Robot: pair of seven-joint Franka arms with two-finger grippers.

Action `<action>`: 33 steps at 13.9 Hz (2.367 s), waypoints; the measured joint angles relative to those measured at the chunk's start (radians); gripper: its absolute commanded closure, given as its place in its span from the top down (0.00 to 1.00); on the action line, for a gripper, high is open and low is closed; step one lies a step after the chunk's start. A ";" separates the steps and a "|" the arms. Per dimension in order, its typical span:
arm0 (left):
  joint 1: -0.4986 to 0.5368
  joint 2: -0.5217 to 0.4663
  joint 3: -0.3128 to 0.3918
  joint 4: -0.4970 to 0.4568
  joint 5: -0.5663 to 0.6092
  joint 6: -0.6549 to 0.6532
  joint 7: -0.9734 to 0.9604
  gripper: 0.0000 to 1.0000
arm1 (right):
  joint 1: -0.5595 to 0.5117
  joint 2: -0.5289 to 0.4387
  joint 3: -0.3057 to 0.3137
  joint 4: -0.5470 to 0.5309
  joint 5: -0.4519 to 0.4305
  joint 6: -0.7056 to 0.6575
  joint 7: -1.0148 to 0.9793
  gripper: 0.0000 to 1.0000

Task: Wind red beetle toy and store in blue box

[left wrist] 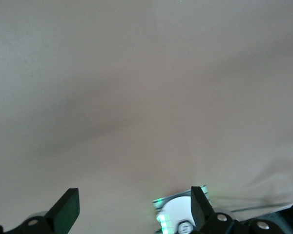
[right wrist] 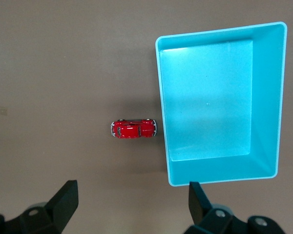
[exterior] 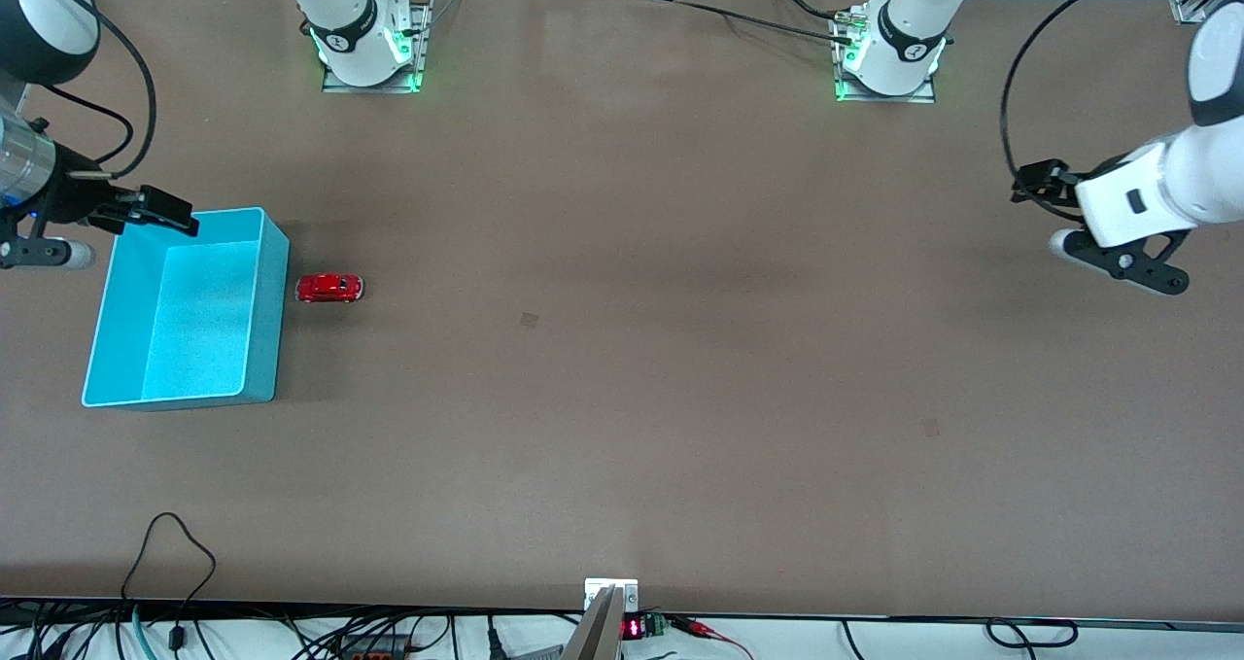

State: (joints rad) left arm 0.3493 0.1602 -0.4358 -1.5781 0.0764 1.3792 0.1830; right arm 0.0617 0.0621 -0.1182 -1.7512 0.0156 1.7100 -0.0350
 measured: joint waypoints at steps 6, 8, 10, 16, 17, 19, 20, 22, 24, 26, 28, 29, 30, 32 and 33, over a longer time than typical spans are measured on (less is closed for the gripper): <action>-0.100 -0.015 0.094 0.010 -0.015 0.045 -0.266 1.00 | 0.031 0.084 -0.001 -0.004 0.004 0.028 -0.154 1.00; -0.250 -0.056 0.294 -0.051 -0.020 0.205 -0.266 1.00 | 0.030 0.132 -0.004 -0.018 0.006 0.068 -0.249 1.00; -0.324 -0.135 0.379 -0.186 -0.023 0.393 -0.267 1.00 | 0.030 0.157 -0.004 -0.066 0.006 0.141 -0.340 1.00; -0.408 -0.226 0.460 -0.239 -0.024 0.430 -0.269 1.00 | 0.033 0.162 0.001 -0.217 0.006 0.277 -0.581 1.00; -0.414 -0.226 0.460 -0.195 -0.024 0.328 -0.269 1.00 | 0.034 0.162 0.004 -0.245 0.006 0.321 -0.658 1.00; -0.434 -0.226 0.453 -0.130 -0.024 0.231 -0.269 1.00 | 0.035 0.162 0.009 -0.309 0.006 0.420 -0.820 1.00; -0.442 -0.224 0.447 -0.116 -0.024 0.219 -0.270 1.00 | 0.035 0.163 0.010 -0.339 0.006 0.462 -0.906 1.00; -0.447 -0.217 0.441 -0.111 -0.024 0.216 -0.274 1.00 | 0.036 0.166 0.011 -0.381 0.006 0.520 -1.075 1.00; -0.444 -0.210 0.443 -0.111 -0.024 0.216 -0.274 1.00 | 0.037 0.170 0.015 -0.404 0.006 0.541 -1.209 1.00; -0.440 -0.206 0.444 -0.110 -0.024 0.216 -0.274 1.00 | 0.039 0.182 0.017 -0.424 0.005 0.570 -1.330 1.00; -0.438 -0.203 0.446 -0.110 -0.024 0.216 -0.274 1.00 | 0.039 0.203 0.017 -0.444 0.005 0.624 -1.442 1.00; -0.438 -0.202 0.447 -0.110 -0.024 0.216 -0.274 1.00 | 0.039 0.215 0.017 -0.450 0.005 0.645 -1.484 1.00; -0.437 -0.201 0.448 -0.110 -0.024 0.216 -0.274 1.00 | 0.039 0.227 0.017 -0.453 0.005 0.660 -1.516 1.00; -0.436 -0.201 0.448 -0.110 -0.024 0.216 -0.274 1.00 | 0.040 0.249 0.017 -0.454 0.005 0.693 -1.562 1.00; -0.436 -0.201 0.448 -0.110 -0.024 0.216 -0.274 1.00 | 0.040 0.260 0.017 -0.454 0.005 0.713 -1.575 1.00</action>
State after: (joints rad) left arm -0.0871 -0.0406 0.0124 -1.6882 0.0523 1.5953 -0.0912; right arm 0.1021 0.3219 -0.1011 -2.2051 0.0211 2.4229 -1.6096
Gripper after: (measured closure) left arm 0.000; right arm 0.000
